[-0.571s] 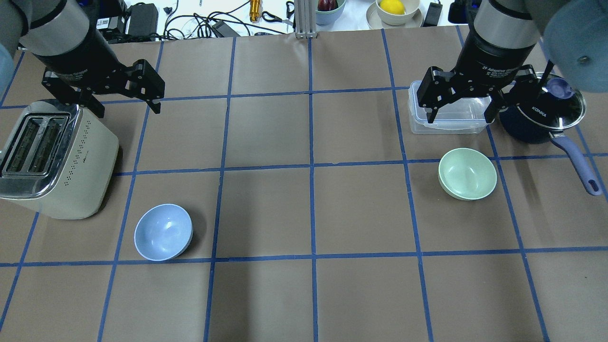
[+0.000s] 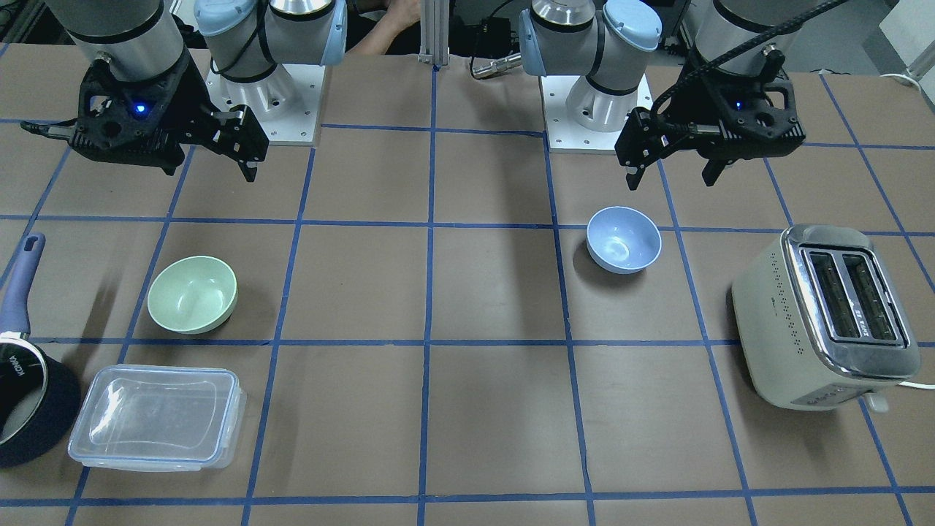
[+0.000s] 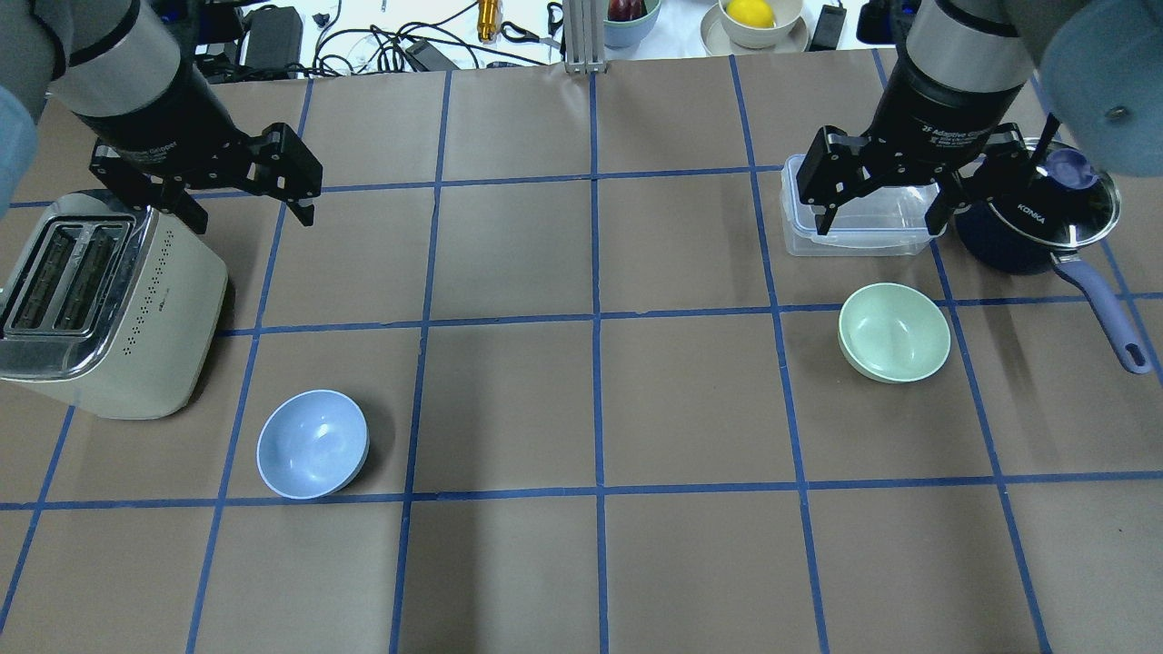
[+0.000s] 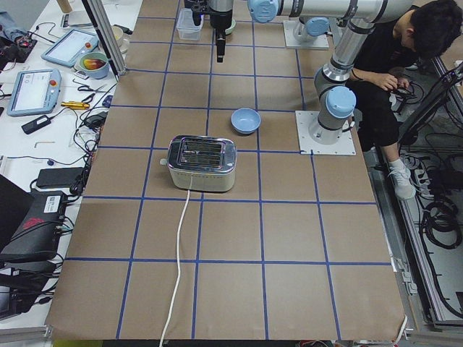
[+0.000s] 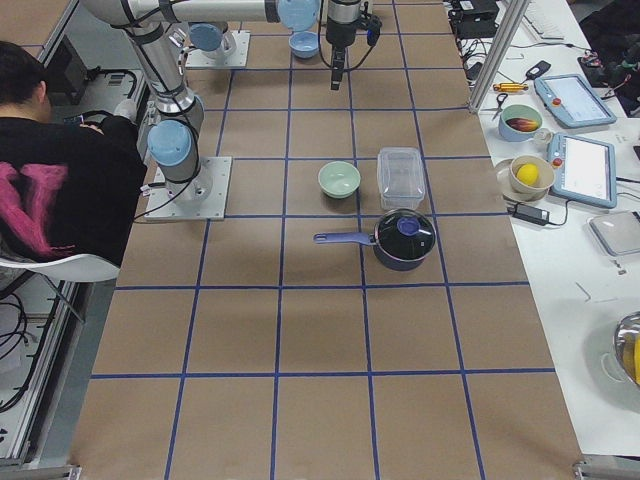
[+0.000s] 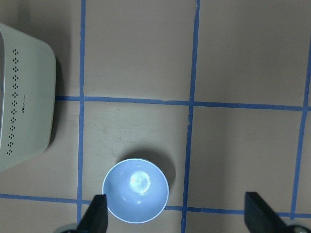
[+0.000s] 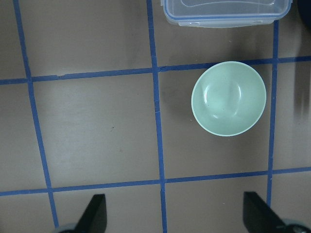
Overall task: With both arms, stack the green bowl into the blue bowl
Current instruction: 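Lower the left gripper to the blue bowl while the right descends to the green bowl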
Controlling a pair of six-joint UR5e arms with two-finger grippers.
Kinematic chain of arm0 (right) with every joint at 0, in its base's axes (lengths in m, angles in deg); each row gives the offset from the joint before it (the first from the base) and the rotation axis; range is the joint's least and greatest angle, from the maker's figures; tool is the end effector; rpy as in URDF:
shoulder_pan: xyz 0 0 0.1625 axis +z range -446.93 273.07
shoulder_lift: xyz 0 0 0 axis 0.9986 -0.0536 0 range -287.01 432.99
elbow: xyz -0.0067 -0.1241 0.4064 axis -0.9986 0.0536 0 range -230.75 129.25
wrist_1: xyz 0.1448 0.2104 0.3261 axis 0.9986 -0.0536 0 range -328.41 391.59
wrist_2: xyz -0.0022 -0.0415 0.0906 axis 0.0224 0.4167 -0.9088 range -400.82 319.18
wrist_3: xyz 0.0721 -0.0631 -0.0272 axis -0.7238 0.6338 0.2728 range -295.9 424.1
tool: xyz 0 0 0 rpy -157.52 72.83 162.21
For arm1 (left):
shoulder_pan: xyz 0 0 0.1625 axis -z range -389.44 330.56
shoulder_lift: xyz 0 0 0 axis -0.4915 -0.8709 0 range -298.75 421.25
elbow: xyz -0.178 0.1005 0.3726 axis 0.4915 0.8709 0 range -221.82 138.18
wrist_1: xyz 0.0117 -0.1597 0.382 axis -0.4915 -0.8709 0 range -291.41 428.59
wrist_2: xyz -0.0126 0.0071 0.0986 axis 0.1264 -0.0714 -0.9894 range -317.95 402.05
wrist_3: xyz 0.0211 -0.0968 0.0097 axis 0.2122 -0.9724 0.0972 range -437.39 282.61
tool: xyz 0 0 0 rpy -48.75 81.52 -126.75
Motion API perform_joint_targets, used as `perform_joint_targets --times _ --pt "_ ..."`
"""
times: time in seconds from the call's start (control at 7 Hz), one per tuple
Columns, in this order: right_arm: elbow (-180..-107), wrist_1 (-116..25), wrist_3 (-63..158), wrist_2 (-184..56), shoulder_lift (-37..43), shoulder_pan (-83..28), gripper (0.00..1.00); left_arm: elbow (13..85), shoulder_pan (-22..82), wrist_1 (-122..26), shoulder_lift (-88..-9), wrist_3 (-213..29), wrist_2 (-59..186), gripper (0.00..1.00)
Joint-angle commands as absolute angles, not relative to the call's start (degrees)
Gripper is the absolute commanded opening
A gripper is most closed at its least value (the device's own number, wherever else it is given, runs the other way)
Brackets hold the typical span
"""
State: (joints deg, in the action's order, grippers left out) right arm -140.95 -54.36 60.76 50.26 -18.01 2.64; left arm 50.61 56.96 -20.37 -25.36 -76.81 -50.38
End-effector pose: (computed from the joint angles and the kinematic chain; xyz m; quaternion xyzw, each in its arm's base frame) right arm 0.1278 -0.4795 0.4879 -0.0327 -0.9990 -0.0281 0.0102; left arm -0.0993 -0.4773 0.4974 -0.0268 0.9993 -0.0167 0.0219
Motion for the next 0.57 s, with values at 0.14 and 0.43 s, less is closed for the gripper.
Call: perform_joint_targets --times 0.14,0.43 --pt "-141.11 -54.37 60.67 50.50 -17.88 2.64 1.00 65.07 56.95 -9.59 -26.38 -76.68 -50.41 1.00" --pt "-141.11 -55.51 60.76 51.02 -17.36 0.80 1.00 79.66 56.87 2.06 -26.91 -76.42 -50.93 1.00"
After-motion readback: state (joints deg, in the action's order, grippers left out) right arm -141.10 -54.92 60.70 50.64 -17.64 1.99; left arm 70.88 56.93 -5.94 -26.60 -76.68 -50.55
